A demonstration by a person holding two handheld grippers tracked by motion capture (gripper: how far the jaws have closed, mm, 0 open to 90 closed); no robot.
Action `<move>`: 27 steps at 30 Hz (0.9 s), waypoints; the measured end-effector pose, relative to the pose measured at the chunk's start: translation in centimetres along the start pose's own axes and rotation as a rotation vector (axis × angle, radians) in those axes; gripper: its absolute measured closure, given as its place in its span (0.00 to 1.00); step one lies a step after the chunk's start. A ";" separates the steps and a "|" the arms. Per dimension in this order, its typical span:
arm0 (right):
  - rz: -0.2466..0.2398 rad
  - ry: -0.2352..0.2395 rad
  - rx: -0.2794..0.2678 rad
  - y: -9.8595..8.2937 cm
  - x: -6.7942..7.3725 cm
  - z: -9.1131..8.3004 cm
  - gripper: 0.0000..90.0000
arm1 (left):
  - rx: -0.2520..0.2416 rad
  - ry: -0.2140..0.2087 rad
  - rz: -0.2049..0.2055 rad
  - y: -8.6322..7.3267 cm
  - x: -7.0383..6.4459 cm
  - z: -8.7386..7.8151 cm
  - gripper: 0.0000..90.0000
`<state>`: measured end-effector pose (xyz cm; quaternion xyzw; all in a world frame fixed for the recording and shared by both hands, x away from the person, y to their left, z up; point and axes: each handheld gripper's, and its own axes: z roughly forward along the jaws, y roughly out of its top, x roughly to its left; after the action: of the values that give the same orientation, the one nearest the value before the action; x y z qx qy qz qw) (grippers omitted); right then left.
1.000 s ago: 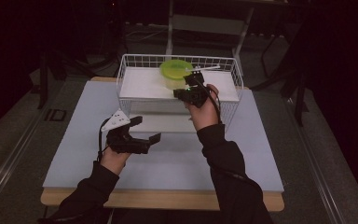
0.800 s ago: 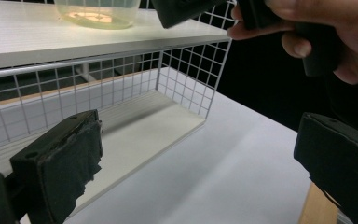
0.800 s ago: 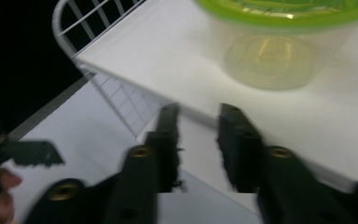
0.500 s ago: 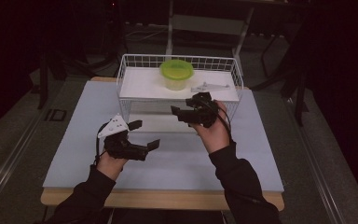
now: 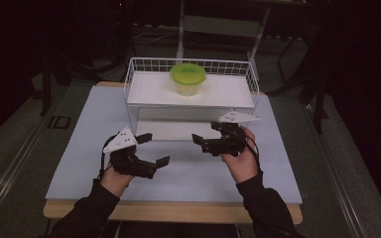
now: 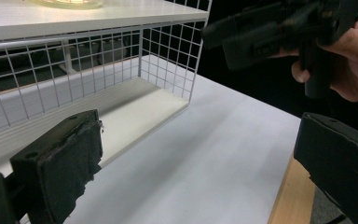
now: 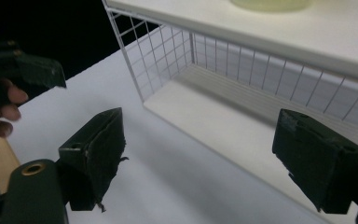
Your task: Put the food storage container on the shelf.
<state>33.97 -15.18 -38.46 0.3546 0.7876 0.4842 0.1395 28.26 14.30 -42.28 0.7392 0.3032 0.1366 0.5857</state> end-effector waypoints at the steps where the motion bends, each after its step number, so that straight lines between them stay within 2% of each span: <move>1: 0.000 0.000 0.000 0.0 0.0 0.0 0.18 | 0.001 -0.003 0.002 -0.1 -0.1 -0.1 0.02; 3: -0.015 -0.002 0.009 -0.7 0.0 -0.1 0.18 | 0.005 -0.002 0.009 -0.2 -0.2 -0.3 0.02; 6: -0.009 0.009 0.031 -2.3 0.0 -0.5 0.18 | 0.022 -0.006 0.010 -0.9 -0.3 -0.7 0.02; 11: -0.006 0.000 0.056 -4.1 -0.1 -0.7 0.18 | 0.047 -0.005 0.002 -1.9 -0.1 -0.9 0.02; 12: -0.006 -0.004 0.062 -5.0 -0.3 -0.8 0.18 | 0.051 -0.005 -0.003 -2.2 -0.1 -0.9 0.02; 13: -0.006 -0.004 0.062 -5.0 -0.3 -0.8 0.18 | 0.057 -0.005 -0.003 -2.4 0.0 -0.9 0.02; 17: 0.012 0.004 0.086 -6.9 -0.9 -1.0 0.18 | 0.078 -0.001 -0.010 -3.4 0.3 -1.1 0.02; 21: 0.016 0.009 0.092 -7.6 -1.0 -1.1 0.18 | 0.084 0.001 -0.024 -4.4 0.5 -1.2 0.02; 23: 0.020 0.010 0.114 -8.8 -1.2 -1.1 0.18 | 0.097 0.009 -0.026 -5.3 0.7 -1.4 0.02; 27: 0.023 0.009 0.121 -9.4 -1.3 -1.2 0.18 | 0.105 0.019 -0.032 -5.9 1.2 -1.8 0.02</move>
<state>30.23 -19.57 -46.15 0.3694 0.8120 0.4387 0.1084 26.49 17.21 -47.55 0.7627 0.3271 0.1179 0.5453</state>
